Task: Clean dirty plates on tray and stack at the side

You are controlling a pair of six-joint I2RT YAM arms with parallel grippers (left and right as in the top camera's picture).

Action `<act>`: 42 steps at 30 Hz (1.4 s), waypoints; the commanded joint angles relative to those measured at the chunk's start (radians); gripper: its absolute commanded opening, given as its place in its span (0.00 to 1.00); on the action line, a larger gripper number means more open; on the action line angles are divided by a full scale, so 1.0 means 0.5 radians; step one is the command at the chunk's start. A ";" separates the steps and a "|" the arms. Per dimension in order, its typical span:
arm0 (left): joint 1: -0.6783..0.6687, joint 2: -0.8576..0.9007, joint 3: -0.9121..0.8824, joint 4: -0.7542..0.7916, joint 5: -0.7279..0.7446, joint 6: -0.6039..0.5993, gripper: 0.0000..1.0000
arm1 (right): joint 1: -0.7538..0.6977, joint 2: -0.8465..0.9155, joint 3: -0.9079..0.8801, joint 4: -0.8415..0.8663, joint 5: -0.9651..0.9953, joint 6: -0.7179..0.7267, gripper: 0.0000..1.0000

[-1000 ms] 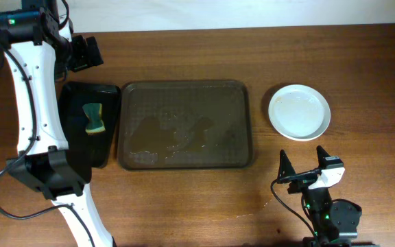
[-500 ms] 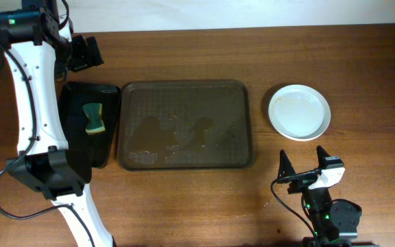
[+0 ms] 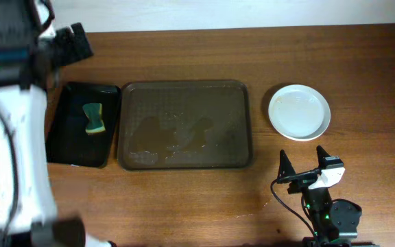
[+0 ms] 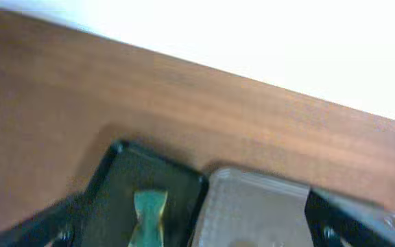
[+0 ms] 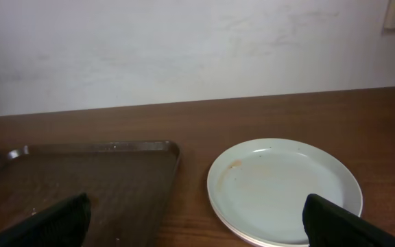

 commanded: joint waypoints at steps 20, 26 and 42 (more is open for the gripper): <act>0.011 -2.726 -3.142 1.628 0.149 1.006 0.99 | -0.014 -0.016 -0.014 -0.008 0.018 0.001 0.98; 0.011 -3.071 -3.530 1.784 0.147 1.035 0.99 | -0.014 -0.016 -0.014 -0.008 0.018 0.001 0.98; -0.040 -3.313 -3.787 1.783 0.052 1.041 0.99 | -0.014 -0.016 -0.014 -0.008 0.018 0.001 0.98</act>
